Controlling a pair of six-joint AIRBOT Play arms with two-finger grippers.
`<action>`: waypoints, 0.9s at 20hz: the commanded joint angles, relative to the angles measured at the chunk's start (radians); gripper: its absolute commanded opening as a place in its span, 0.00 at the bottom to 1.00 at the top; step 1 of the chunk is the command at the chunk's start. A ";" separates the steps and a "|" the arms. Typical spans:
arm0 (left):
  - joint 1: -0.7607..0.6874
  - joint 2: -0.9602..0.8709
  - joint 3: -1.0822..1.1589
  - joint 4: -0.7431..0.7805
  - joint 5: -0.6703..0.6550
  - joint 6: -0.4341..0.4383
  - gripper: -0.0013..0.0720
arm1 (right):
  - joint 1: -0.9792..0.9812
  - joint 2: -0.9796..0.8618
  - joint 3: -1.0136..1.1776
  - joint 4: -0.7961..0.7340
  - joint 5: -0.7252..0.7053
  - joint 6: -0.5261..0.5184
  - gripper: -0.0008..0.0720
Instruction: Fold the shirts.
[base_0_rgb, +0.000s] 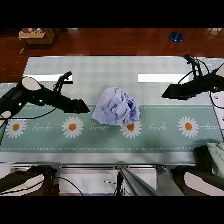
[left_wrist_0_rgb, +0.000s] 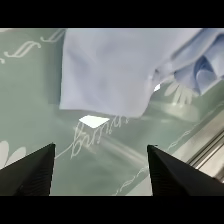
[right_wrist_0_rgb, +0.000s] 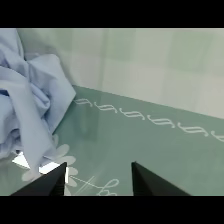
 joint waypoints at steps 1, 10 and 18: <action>0.031 -0.069 -0.046 -0.109 0.055 0.043 1.00 | -0.019 0.000 -0.032 0.099 -0.037 -0.031 0.68; -0.030 -0.240 0.003 -0.159 0.144 0.043 1.00 | -0.019 0.000 -0.032 0.134 -0.039 -0.026 0.68; -0.103 -0.338 0.124 -0.174 0.124 -0.016 0.93 | -0.019 0.001 -0.032 0.141 -0.036 -0.014 0.68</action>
